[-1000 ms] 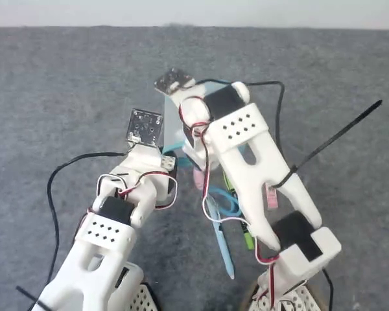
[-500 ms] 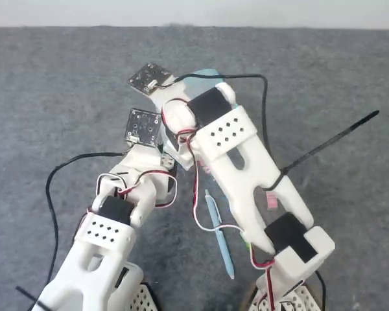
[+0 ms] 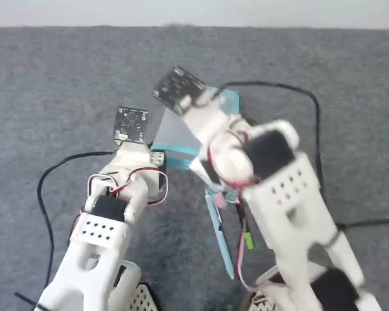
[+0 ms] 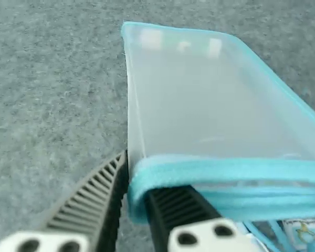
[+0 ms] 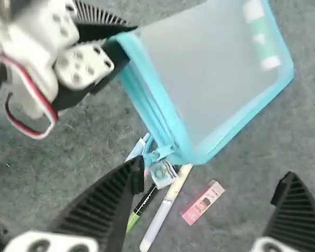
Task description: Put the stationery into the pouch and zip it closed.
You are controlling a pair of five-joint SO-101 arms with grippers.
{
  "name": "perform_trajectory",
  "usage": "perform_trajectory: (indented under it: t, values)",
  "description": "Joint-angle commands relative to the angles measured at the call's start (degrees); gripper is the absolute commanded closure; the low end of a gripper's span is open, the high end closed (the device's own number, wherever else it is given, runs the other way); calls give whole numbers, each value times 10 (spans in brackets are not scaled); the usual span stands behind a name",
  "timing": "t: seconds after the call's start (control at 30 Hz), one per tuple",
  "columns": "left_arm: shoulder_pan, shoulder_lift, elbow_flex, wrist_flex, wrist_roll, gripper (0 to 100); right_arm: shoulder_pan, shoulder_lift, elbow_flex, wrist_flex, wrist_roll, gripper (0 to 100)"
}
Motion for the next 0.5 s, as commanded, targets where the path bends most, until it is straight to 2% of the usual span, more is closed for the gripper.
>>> perform_trajectory:
  t: [0.0,0.1,0.27,0.47]
  values:
    - [-11,-20,-38,1,9,989,3,-109,221,-120,8,626]
    - [-55,-19,-51,7,9,989,17,-140,337,-189,6,626]
    - [-161,-16,-79,27,9,989,107,-148,392,-201,4,626]
    - [-186,-18,-78,27,9,989,182,-109,433,-193,3,626]
